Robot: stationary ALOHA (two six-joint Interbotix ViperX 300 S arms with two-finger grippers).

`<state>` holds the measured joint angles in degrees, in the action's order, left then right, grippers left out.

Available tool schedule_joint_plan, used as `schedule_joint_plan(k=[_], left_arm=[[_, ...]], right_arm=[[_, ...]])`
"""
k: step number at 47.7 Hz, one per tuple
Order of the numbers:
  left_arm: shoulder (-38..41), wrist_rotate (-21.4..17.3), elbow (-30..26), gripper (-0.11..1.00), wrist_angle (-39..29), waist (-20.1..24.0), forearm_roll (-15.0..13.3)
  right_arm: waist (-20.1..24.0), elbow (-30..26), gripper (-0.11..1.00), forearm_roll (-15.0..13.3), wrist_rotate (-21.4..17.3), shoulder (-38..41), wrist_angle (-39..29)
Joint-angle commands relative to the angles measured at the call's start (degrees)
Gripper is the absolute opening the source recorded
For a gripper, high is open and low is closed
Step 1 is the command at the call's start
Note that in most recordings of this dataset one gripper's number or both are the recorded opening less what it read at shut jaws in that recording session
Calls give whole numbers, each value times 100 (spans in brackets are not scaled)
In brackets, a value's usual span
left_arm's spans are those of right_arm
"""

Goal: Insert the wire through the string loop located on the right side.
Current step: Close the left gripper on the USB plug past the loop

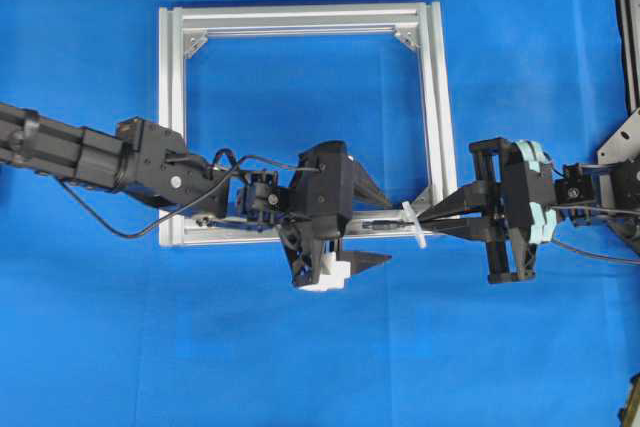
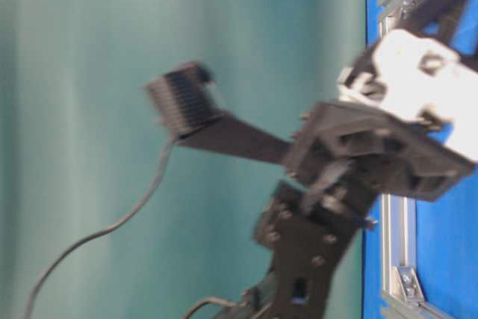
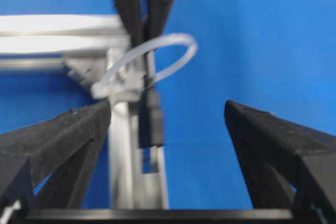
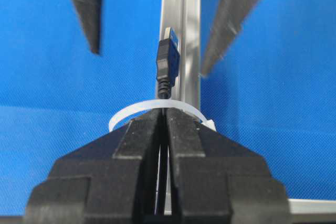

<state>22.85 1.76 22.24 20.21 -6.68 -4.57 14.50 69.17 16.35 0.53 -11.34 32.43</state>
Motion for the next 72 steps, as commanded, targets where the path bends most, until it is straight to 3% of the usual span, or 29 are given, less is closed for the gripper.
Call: schedule_joint_plan(k=[1,55,60,68,72], left_arm=[[-62,-9,-123,92,26,62,0],[-62,0,-141,89,9,-18,0],[-53,18,-167,75,-70,-18,-9],[-44,26,-211,24,-114,9,-18],[-53,26,-211,8,-114,18,-9]], right_arm=[[0,-97,-3,9,-9,-35,62],[0,-105,-3,9,-9,-35,44],[-9,-105,-3,9,-9,-35,44],[0,-105,-3,9,-9,-35,44],[-9,-105,-3,9,-9,-35,35]])
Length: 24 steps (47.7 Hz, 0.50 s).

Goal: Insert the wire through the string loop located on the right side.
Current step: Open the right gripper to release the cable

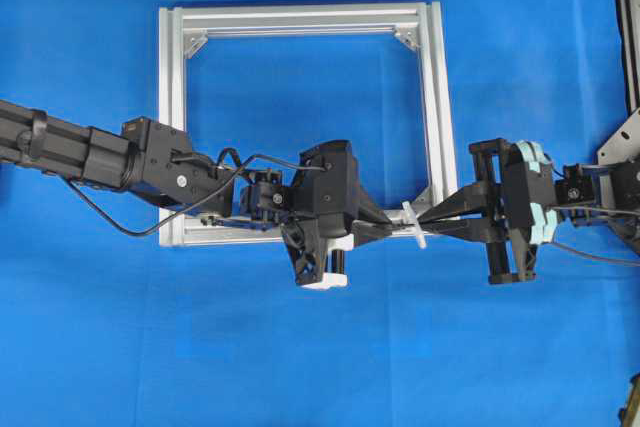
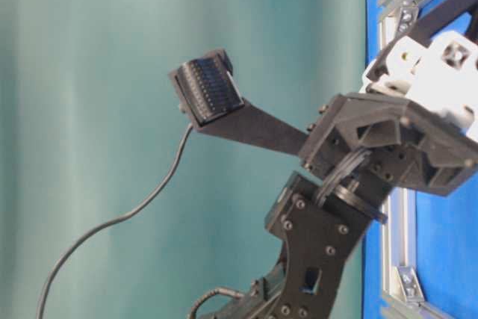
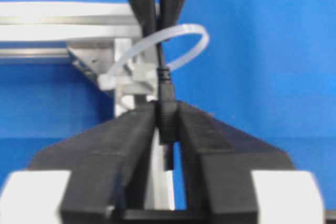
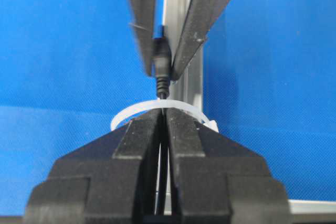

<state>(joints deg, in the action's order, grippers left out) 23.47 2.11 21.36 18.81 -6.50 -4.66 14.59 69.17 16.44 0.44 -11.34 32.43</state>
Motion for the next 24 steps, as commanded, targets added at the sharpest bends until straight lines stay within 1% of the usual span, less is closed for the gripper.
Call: schedule_joint_plan(k=[1,24], left_arm=[[-105,-9,-123,8,26,0,0],[-114,0,-141,9,18,-9,0]], right_arm=[[-9,-105,-3,0,0,-35,44],[-18,-105,-3,-9,18,-35,-211]])
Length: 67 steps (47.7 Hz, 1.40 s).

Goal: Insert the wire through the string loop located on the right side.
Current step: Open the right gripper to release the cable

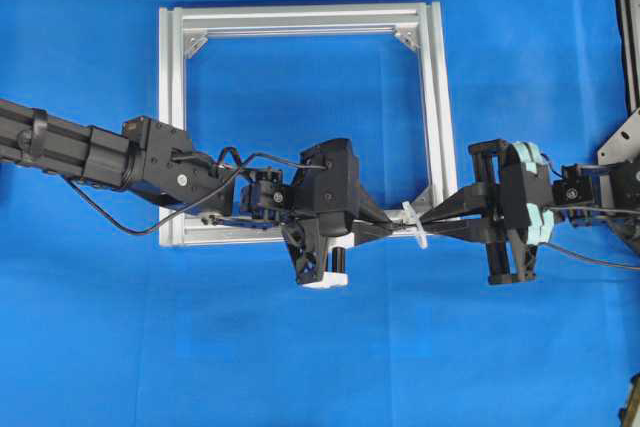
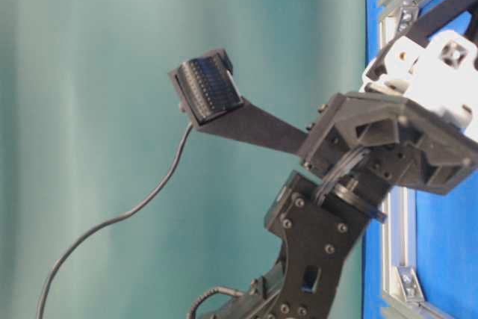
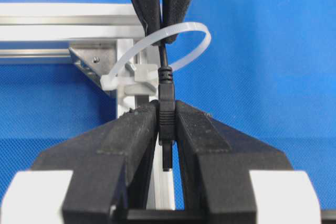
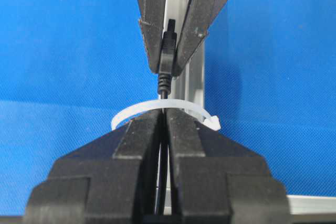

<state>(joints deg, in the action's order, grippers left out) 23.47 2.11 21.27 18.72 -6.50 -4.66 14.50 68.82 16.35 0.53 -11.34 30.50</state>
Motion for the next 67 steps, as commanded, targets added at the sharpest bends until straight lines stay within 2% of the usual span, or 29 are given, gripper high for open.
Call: schedule_joint_plan(k=[1,8,13,17,23,26,33,52,59,67], left_arm=[[-114,0,-141,9,35,-9,-9],[-105,0,-167,9,26,-18,0],[-105,0,-167,9,35,-18,0],[-114,0,-167,9,35,-26,0],[-105,0,-167,9,35,-35,-9],[-105,0,-167,9,26,-44,0],[-114,0,-167,9,35,-44,0],[-220,0,-9,9,35,-44,-9],[-483,0,299,9,44,-70,0],[-1011,0,993,9,202,-141,0]], right_arm=[[-9,-70,-2,0,9,-35,-35],[-62,-62,2,9,9,-44,-97],[-70,-35,16,9,9,-70,-123],[-88,-9,35,9,9,-114,-158],[-114,62,73,9,18,-176,-229],[-123,88,84,18,26,-211,-264],[-132,105,80,9,26,-255,-272],[-123,70,80,9,26,-255,-272],[-123,62,80,18,26,-255,-272],[-123,53,79,9,26,-255,-272]])
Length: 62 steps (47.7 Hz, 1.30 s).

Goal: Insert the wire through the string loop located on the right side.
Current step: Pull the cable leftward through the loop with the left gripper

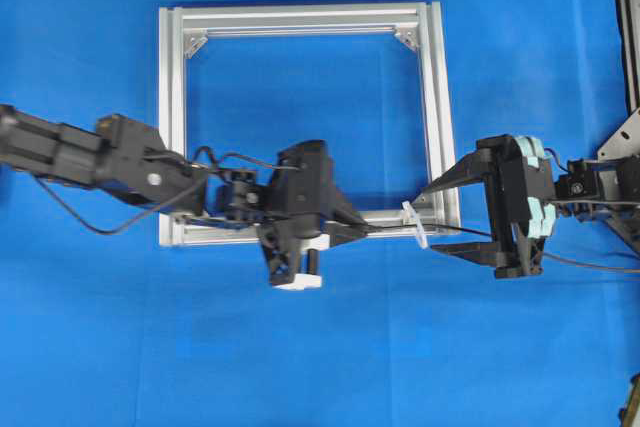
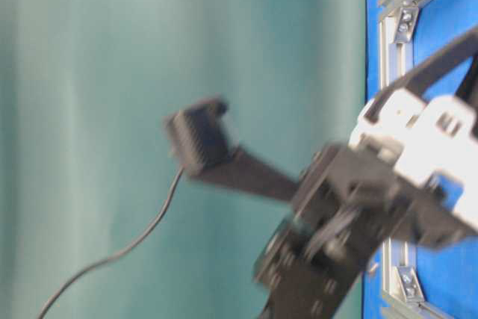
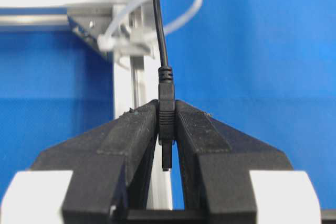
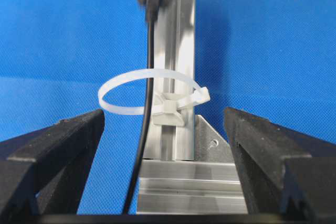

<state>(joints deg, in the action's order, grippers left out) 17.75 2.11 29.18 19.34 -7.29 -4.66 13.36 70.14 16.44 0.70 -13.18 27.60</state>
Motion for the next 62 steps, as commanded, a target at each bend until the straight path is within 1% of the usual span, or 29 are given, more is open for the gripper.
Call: schedule_joint_plan(k=[1,17,21,40,47,55,62], left_arm=[[-510,0,290,9,185,-70,0],[-1608,0,1995,9,879,-299,0],[-1872,0,2347,9,1020,-352,-9],[-3217,0,3929,9,1037,-501,0],[-3516,0,4210,9,958,-510,0],[-3542,0,4192,9,466,-510,0],[-3516,9,4157,9,360,-510,0]], right_arm=[[-9,-79,79,9,9,-70,18],[-9,-97,79,0,9,-70,9],[-9,-105,79,9,9,-70,-9],[-9,-167,79,0,9,-79,-123],[-9,-202,79,0,0,-70,-158],[-9,-211,79,9,-9,-70,-202],[-9,-246,79,0,-9,-70,-202]])
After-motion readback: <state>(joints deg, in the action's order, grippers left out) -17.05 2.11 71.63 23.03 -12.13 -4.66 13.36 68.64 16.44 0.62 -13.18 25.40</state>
